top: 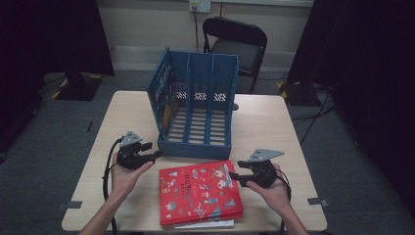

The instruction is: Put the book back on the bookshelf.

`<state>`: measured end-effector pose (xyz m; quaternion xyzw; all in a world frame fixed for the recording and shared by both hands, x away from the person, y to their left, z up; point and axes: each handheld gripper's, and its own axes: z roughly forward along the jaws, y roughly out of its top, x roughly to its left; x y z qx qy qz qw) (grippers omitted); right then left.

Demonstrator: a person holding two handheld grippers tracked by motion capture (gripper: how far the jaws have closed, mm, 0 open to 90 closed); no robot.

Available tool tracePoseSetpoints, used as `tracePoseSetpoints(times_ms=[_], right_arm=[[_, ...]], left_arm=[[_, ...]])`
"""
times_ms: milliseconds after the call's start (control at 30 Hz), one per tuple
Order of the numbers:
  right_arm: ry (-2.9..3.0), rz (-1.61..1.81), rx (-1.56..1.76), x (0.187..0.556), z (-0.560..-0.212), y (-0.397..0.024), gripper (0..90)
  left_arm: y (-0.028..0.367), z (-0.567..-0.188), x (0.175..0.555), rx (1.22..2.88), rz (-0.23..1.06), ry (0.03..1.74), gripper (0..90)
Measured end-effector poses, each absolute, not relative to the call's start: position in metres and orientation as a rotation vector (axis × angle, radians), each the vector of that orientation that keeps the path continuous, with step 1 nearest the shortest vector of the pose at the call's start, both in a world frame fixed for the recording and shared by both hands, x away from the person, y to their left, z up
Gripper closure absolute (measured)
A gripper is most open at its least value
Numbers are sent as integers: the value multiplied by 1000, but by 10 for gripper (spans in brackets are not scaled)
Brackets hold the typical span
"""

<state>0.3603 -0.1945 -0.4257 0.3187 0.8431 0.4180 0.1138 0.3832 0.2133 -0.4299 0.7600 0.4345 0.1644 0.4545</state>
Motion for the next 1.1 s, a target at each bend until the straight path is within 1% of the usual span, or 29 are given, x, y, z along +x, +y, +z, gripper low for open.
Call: tracePoseSetpoints(times_ms=[100, 167, 200, 267, 333, 400, 500, 533, 633, 733, 800, 900, 967, 1033, 1100], right_arm=[[2485, 1221, 945, 357, -432, -194, 418], [2494, 1219, 952, 357, -438, -193, 391], [2498, 1220, 956, 358, -440, -192, 368], [2508, 1219, 961, 359, -444, -190, 354], [2515, 1220, 963, 359, -447, -188, 335], [2526, 1213, 965, 359, -450, -186, 333], [2535, 1220, 970, 359, -455, -185, 318], [2535, 1217, 975, 359, -457, -185, 312], [2551, 1211, 984, 359, -462, -184, 297], [2553, 1215, 1002, 359, -466, -182, 259], [2553, 1216, 1001, 358, -466, -182, 259], [2554, 1223, 1010, 359, -467, -182, 244], [2548, 1224, 1013, 359, -468, -182, 237], [2548, 1226, 1013, 359, -468, -182, 233], [2548, 1229, 1017, 360, -468, -182, 231]], left_arm=[[213, -434, 371, 1882, 408, 1050, 505], [211, -436, 365, 1903, 407, 1035, 522], [211, -438, 362, 1910, 385, 1032, 524], [211, -444, 358, 1907, 340, 1033, 528], [211, -452, 353, 1921, 347, 1028, 529], [211, -460, 352, 1963, 323, 1048, 523], [209, -462, 353, 1978, 308, 1035, 514], [208, -462, 353, 1965, 289, 1031, 517], [203, -464, 353, 1984, 291, 1017, 532], [198, -468, 353, 1989, 223, 1009, 550], [195, -469, 352, 1997, 242, 997, 560], [196, -470, 353, 1979, 228, 1000, 579], [198, -471, 353, 1968, 223, 993, 568], [199, -472, 351, 1965, 258, 992, 507], [201, -473, 351, 1960, 245, 995, 485]])
